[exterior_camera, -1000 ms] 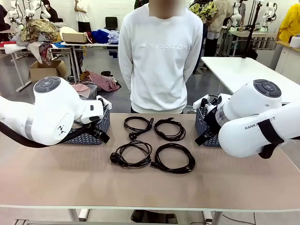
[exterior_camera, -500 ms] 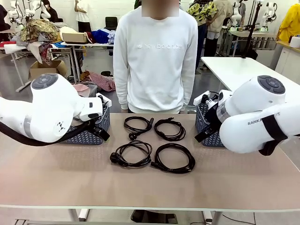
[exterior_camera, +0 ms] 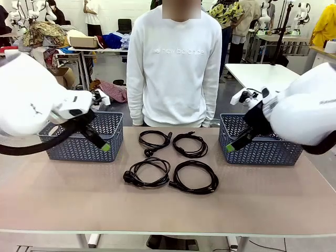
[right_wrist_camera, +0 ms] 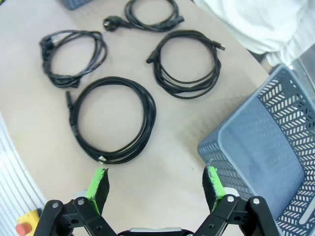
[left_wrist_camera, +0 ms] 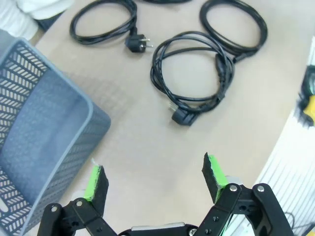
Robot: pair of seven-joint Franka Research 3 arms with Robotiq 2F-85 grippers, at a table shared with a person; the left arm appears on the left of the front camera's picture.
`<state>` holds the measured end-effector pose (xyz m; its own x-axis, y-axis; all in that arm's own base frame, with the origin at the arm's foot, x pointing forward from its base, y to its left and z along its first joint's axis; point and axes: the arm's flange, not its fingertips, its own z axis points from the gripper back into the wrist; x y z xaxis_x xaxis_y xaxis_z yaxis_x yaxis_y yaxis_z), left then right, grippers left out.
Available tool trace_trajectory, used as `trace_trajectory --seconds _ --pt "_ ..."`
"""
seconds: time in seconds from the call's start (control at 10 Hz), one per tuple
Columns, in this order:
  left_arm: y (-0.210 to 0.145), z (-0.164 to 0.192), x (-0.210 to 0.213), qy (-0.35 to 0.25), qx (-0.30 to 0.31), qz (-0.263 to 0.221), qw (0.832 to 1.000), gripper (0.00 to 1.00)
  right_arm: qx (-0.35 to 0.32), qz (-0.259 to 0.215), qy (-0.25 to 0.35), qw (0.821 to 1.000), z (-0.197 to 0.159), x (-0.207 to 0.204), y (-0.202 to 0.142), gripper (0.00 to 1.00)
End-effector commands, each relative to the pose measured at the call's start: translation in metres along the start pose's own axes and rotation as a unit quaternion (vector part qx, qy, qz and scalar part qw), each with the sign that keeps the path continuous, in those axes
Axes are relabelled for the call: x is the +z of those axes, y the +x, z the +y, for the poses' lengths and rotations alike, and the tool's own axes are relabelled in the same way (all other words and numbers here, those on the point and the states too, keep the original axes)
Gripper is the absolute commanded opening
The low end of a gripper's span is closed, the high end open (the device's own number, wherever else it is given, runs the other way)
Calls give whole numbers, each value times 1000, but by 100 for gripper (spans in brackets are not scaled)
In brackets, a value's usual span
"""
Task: Organize the cables according to human instructions.
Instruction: Pick up a bundle of cables and place it in the basket indicated by the human.
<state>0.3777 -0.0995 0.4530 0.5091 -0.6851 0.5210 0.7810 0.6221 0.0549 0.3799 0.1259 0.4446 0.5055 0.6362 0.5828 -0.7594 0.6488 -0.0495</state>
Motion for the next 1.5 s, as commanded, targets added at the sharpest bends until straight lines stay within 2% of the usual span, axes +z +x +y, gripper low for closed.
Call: trace_trajectory --seconds 0.0,0.2,0.6,0.7,0.8,0.9,1.4 --pt "-8 21 14 -40 -21 -11 999 100 17 -27 55 998 -27 14 -6 100" --pt "-12 32 24 -65 -31 -24 997 100 21 -51 88 995 -45 26 -12 100" --pt "-16 45 39 -110 -35 -51 992 100 17 -78 114 990 -65 34 -16 100" --pt "-15 47 40 -111 -31 -59 992 100 16 -80 112 990 -66 35 -17 100" --pt "-15 37 39 -95 -29 -44 994 100 16 -71 86 994 -62 36 -17 100" --pt "-15 37 39 -95 -29 -44 994 100 6 -73 108 991 -59 40 -18 100" --pt "-15 37 39 -95 -29 -44 994 100 6 -73 108 991 -59 40 -18 100"
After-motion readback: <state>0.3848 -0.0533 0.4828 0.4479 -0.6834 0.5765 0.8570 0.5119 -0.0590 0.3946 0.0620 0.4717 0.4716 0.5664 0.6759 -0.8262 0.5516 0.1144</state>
